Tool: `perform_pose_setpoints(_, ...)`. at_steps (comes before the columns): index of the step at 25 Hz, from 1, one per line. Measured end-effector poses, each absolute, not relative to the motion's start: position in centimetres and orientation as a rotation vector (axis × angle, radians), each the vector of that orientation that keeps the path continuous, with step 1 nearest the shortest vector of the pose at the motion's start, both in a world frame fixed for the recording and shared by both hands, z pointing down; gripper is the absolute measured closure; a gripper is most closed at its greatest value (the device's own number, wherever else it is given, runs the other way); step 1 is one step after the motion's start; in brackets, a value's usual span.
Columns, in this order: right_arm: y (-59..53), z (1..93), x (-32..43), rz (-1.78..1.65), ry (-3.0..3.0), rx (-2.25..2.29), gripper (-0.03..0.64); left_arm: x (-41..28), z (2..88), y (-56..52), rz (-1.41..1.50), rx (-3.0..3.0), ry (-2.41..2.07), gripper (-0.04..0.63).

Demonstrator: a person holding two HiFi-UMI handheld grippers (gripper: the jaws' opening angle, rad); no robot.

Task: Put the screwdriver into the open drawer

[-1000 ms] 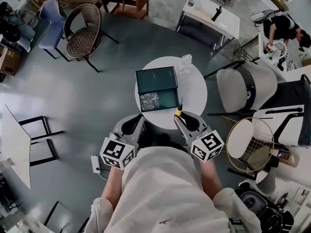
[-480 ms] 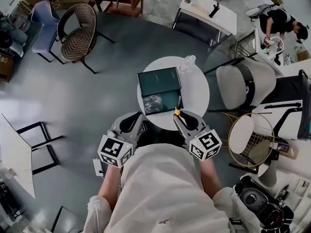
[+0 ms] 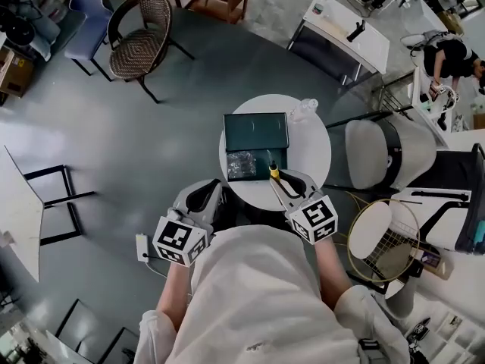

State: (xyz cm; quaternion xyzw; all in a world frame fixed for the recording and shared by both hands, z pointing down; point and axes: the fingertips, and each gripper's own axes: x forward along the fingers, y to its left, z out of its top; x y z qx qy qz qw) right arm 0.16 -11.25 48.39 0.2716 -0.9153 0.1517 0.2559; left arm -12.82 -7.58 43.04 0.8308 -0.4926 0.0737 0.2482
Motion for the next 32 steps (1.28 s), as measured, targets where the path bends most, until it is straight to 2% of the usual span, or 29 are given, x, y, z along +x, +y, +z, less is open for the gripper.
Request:
perform_pose_setpoints(20,-13.8,63.9,-0.1,0.173,-2.201,0.207,0.537,-9.4,44.4,-4.1,0.241,1.951,-1.58,0.583)
perform_pose_setpoints(32,-13.4,72.1,0.9,0.305,-2.019,0.149,0.537,-8.8,45.5,-2.4,0.223,1.841,-1.646,0.583)
